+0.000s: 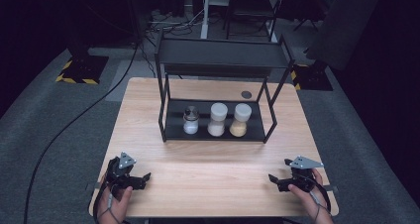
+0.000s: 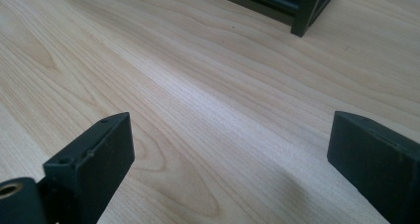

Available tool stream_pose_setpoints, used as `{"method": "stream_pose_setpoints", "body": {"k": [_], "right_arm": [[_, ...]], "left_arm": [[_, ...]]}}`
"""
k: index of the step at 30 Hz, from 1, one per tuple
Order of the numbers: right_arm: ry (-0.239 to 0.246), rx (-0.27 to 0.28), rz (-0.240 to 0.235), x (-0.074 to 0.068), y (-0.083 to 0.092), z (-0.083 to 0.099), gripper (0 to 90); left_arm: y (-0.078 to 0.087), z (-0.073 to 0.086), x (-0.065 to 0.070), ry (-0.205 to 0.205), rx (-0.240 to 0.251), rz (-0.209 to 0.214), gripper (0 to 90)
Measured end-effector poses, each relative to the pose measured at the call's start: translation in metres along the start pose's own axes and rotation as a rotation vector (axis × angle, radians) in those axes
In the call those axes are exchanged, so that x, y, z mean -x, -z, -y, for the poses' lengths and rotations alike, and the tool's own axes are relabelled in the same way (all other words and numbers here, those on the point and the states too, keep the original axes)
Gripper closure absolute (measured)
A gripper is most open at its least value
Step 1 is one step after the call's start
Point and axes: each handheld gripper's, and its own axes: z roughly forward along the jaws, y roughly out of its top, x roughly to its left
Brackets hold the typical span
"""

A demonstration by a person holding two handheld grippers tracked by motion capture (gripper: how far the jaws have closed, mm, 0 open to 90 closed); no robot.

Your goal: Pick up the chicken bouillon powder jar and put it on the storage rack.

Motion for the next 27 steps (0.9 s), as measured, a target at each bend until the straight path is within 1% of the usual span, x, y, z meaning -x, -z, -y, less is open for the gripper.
{"method": "stream_pose_setpoints", "body": {"k": [13, 15, 18, 20, 27], "right_arm": [[0.002, -0.030, 0.007, -0.003, -0.007, 0.005, 4.8], [0.006, -0.046, 0.005, -0.002, -0.008, 0.003, 4.9], [0.008, -0.050, 0.008, -0.003, -0.008, 0.002, 4.9], [0.006, -0.079, 0.014, -0.004, -0.010, -0.001, 3.9], [0.000, -0.084, 0.013, -0.004, -0.010, -0.002, 2.2]], "left_arm": [[0.000, 0.000, 0.000, 0.000, -0.001, 0.000, 0.0], [0.000, 0.000, 0.000, 0.001, -0.001, 0.000, 0.0], [0.000, 0.000, 0.000, 0.001, -0.001, 0.000, 0.0], [0.000, 0.000, 0.000, 0.001, -0.001, 0.000, 0.0], [0.000, 0.000, 0.000, 0.001, -0.001, 0.000, 0.0]]}}
